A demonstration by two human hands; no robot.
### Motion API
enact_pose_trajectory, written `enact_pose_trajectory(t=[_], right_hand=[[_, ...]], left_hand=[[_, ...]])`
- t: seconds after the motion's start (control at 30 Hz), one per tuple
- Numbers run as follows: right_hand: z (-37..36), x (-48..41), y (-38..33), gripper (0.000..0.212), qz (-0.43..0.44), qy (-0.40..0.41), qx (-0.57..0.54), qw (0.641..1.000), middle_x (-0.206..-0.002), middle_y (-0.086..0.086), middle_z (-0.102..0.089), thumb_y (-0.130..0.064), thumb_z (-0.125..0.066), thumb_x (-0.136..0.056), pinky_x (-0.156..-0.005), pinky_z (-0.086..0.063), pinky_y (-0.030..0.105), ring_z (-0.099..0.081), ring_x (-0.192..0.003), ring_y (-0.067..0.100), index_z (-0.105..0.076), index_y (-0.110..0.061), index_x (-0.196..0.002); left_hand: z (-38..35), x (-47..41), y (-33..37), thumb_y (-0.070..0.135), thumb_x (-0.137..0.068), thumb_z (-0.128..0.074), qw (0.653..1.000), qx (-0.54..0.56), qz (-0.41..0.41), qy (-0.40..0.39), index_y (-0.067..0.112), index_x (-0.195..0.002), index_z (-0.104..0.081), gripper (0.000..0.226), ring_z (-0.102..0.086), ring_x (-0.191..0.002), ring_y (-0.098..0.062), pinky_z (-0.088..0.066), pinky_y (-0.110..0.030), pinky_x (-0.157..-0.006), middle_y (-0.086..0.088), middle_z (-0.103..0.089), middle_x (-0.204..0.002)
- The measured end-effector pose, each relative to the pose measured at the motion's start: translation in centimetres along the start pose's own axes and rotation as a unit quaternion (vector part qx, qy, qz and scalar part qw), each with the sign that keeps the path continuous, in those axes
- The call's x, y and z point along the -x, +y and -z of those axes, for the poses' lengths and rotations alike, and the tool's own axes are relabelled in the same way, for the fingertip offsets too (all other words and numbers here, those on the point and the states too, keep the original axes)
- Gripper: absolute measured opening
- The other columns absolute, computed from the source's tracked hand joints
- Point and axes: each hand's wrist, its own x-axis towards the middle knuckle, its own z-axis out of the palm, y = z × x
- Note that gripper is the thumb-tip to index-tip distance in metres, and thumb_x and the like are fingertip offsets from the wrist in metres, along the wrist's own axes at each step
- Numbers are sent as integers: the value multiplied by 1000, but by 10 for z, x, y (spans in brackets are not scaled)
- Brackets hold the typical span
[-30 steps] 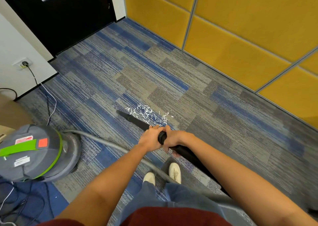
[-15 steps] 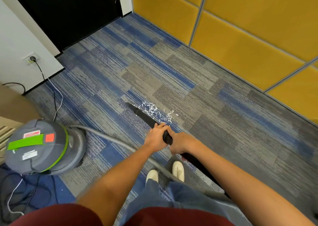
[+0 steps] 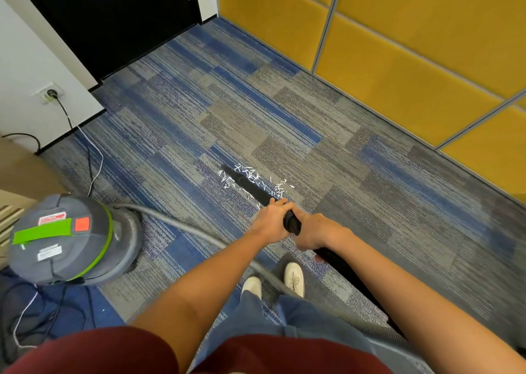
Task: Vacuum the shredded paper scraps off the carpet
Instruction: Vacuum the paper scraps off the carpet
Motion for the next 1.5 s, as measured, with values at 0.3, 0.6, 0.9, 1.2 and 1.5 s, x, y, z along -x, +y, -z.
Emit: enact_pose_trajectory(t=[0.3, 0.6, 0.9, 1.2, 1.5], right_hand=[[-21, 8, -5, 73, -30, -11, 6, 999, -85, 13, -60, -7, -53, -86, -39, -51, 26, -63, -47, 19, -15, -16, -148], [-42, 12, -16, 76, -20, -14, -6, 1000, -83, 13, -56, -6, -52, -84, -34, -45, 25, -59, -40, 20, -15, -17, -149], [-53, 20, -17, 81, -16, -14, -37, 999, -81, 15, -54, -4, -51, -87, -40, -49, 29, -56, -42, 22, -5, -24, -151], [-48, 30, 21, 80, -32, -18, -76, 996, -81, 15, -53, -2, -51, -88, -43, -50, 31, -56, -47, 24, -6, -21, -151], [-48, 40, 46, 91, -12, -34, -40, 999, -91, 18, -55, -3, -49, -88, -45, -51, 32, -56, -44, 23, 12, -30, -151]], left_hand=[[1, 17, -5, 23, -73, -69, 998, -58, -24, -28, 21, -105, -59, 33, -58, -99, -28, -52, -42, -79, 1, -60, -108], [4, 37, -17, 37, -78, -68, 983, -180, 17, -43, 27, -119, -52, 45, -56, -106, -27, -53, -41, -80, -2, -58, -113], [-1, 48, -15, 25, -78, -68, 989, -138, 14, -56, 20, -114, -55, 38, -60, -96, -32, -53, -43, -79, -8, -58, -106], [-21, 32, 21, 21, -78, -68, 987, -140, 9, -77, 19, -115, -54, 39, -60, -95, -32, -53, -44, -80, -10, -56, -106], [-40, 32, 38, 22, -77, -66, 987, -144, 21, -75, 20, -110, -54, 35, -60, -93, -32, -52, -44, -82, -8, -56, -103]])
